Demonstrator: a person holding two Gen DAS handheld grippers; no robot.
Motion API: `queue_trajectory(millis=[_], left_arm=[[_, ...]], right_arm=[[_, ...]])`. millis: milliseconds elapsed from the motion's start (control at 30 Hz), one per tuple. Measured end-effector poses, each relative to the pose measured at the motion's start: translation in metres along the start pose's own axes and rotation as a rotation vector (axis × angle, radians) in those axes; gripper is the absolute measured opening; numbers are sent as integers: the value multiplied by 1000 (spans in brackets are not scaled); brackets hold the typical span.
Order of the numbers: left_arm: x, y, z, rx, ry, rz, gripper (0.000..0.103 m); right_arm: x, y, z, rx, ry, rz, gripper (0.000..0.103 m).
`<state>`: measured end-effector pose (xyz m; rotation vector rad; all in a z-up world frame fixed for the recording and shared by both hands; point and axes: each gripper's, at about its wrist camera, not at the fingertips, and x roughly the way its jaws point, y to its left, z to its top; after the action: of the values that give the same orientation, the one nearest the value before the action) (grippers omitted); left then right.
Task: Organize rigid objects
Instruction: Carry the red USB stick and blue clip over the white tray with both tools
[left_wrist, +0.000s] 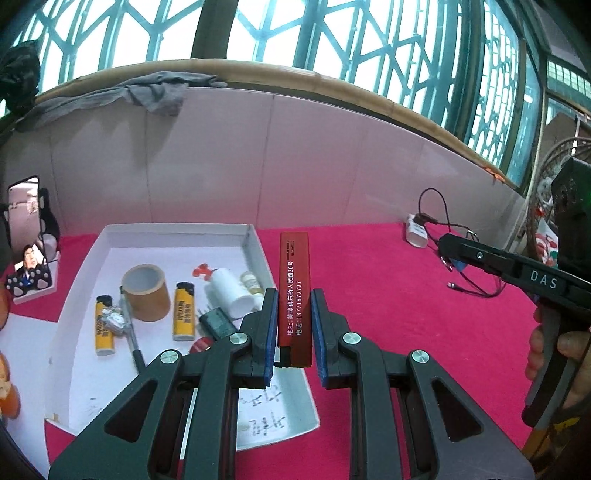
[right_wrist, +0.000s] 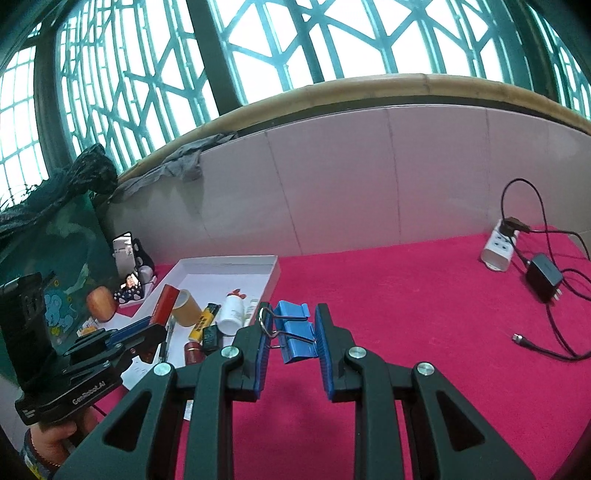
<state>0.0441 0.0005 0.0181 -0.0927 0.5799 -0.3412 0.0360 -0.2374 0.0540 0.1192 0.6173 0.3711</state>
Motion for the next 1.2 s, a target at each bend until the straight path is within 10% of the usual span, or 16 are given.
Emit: queue_trajectory(millis=[1200], left_arm=[[-32,102,-14,-190,-50,121,16]], right_arm=[[52,93,9,-157,82,88,22]])
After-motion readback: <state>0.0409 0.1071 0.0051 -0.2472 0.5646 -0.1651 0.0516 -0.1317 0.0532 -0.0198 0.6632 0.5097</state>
